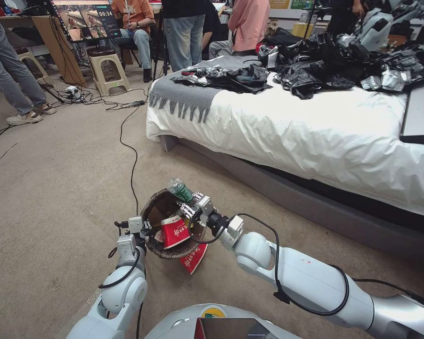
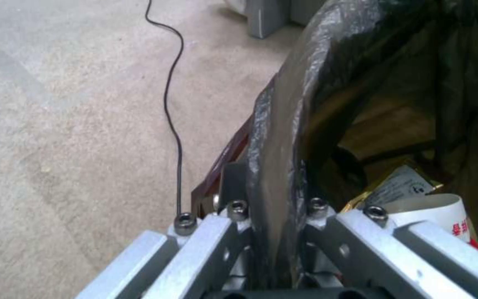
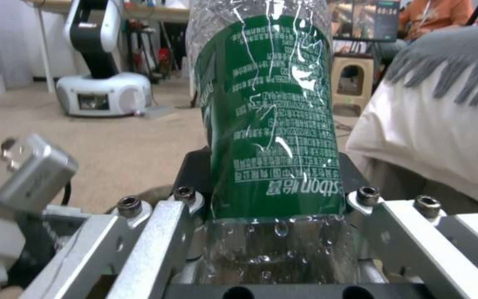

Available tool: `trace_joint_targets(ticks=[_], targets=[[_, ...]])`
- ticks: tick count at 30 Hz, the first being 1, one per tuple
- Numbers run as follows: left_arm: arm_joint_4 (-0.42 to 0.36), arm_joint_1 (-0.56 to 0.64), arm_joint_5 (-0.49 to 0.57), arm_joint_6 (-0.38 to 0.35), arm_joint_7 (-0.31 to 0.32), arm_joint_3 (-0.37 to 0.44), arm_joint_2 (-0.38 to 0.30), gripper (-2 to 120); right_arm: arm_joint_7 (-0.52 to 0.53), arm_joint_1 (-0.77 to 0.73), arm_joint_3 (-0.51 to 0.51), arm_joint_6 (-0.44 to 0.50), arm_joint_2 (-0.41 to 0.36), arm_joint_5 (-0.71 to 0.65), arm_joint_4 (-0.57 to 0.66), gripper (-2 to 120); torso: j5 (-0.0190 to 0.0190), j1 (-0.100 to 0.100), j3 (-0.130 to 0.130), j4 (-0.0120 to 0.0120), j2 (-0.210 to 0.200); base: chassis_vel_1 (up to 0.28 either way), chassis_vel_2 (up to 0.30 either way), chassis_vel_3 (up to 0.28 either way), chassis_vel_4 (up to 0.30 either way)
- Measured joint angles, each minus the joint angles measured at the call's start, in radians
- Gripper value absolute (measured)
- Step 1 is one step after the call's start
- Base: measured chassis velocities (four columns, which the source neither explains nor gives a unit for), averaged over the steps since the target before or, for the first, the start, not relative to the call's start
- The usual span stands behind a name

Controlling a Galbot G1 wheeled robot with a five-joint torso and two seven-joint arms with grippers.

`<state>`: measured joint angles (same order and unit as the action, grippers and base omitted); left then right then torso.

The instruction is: Pick up the trash bin, then pick up the garbage from the floor and place it into the trash bin.

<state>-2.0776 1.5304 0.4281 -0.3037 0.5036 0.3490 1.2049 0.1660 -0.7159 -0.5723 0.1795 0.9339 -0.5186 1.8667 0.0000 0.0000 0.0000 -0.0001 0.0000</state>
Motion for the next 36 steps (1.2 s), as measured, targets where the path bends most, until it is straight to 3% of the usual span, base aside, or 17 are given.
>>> trace_joint_targets(ticks=[10,29,36], targets=[[-0.007,-0.001,0.005,-0.001,0.001,0.0,0.0,0,0.021,0.027,-0.029,-0.018,0.019,0.004,-0.036,30,0.0,0.0,0.0,0.0001,0.0,0.0,0.0,0.0,0.0],[0.006,-0.015,0.009,-0.001,0.002,-0.01,0.005,0,0.061,0.044,-0.038,-0.028,0.037,-0.001,-0.035,99,0.0,0.0,0.0,0.0001,0.0,0.0,0.0,0.0,0.0],[0.006,-0.013,0.009,-0.001,0.002,-0.011,0.006,0,0.071,0.048,-0.043,-0.032,0.048,-0.004,-0.033,100,0.0,0.0,0.0,0.0001,0.0,0.0,0.0,0.0,0.0]])
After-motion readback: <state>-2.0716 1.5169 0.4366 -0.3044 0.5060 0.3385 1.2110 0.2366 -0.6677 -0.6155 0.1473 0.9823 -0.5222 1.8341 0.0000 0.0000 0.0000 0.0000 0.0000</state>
